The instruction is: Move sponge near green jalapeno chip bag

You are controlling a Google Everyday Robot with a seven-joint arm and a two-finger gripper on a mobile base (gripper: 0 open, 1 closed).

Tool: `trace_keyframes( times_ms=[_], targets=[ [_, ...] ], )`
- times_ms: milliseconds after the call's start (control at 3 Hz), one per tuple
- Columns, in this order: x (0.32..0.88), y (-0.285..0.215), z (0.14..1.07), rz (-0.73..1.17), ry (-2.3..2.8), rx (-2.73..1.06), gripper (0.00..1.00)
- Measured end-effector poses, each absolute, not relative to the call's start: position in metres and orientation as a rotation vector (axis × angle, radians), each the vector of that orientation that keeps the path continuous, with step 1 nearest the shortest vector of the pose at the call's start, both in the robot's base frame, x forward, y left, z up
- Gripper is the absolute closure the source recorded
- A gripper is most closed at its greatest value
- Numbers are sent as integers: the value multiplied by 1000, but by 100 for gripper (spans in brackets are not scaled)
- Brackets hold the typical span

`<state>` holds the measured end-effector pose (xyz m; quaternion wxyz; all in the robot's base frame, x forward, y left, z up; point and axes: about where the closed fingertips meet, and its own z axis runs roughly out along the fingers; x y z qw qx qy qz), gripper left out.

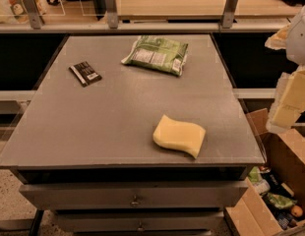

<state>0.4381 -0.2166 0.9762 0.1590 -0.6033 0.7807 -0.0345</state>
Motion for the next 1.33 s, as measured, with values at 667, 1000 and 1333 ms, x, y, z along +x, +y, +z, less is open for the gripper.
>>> trace_keyframes(
  times_ms=[667,1000,1333],
  targets=[
    [440,-217,969,-61,2227,-1711,0],
    [438,-213,950,14,2200,-1684,0],
    [432,-212,931,116,2136,-1612,0]
  ],
)
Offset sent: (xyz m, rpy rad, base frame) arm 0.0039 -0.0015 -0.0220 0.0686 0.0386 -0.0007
